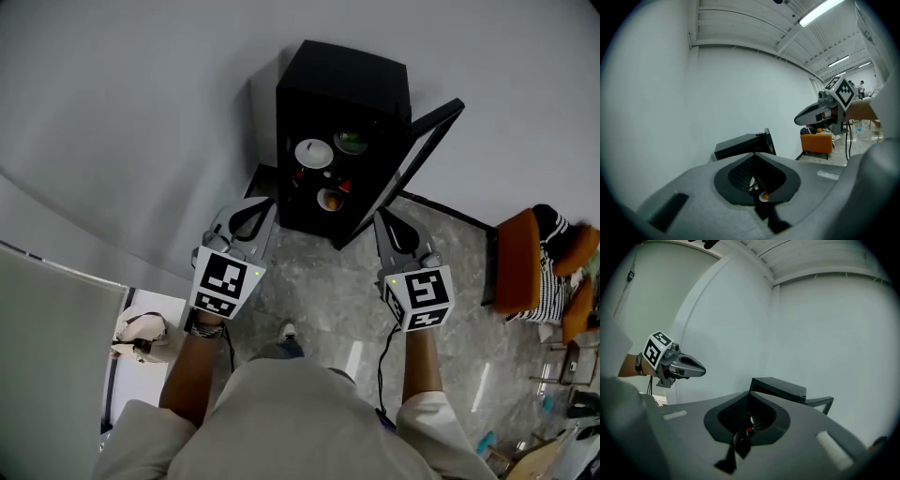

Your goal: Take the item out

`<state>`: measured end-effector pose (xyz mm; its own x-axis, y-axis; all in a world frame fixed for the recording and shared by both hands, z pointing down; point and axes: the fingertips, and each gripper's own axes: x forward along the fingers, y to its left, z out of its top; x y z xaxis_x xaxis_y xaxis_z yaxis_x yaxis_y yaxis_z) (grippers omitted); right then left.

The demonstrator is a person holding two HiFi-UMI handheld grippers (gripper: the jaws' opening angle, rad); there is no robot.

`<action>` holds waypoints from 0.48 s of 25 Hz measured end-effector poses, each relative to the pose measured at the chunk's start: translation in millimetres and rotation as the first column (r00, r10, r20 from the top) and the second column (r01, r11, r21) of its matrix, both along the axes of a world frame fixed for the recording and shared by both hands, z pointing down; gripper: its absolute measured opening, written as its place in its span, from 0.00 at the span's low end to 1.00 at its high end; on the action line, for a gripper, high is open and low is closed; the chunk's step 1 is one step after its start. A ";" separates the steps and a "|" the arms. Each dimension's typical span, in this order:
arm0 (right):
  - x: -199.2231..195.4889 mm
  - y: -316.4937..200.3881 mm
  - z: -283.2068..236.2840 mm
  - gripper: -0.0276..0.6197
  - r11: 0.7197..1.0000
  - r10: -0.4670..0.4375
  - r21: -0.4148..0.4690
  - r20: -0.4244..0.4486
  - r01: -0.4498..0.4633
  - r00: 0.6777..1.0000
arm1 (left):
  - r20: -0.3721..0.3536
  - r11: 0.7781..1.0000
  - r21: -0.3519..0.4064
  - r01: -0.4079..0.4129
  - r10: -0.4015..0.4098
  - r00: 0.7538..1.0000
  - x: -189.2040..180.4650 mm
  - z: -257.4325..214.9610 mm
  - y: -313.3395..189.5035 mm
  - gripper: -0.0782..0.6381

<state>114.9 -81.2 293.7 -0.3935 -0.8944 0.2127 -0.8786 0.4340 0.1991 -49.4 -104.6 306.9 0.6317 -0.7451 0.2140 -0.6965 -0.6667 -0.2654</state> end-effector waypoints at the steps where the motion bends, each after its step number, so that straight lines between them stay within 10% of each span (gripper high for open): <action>1: -1.7 -9.3 5.3 0.05 1.000 0.001 -0.010 0.008 -0.001 1.000 | 0.000 1.000 -0.005 0.001 -0.001 1.000 -1.6 4.4 -7.6 0.12; 12: -2.8 -108.2 55.8 0.06 0.997 -0.012 -0.079 -0.044 0.009 0.999 | -0.016 0.996 -0.081 0.041 -0.042 0.999 -3.5 46.6 -84.2 0.12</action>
<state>112.1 -189.4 349.5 -0.3917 -0.8698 0.3000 -0.8650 0.4592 0.2022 -52.9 -188.7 353.4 0.6051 -0.7515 0.2631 -0.7281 -0.6559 -0.1992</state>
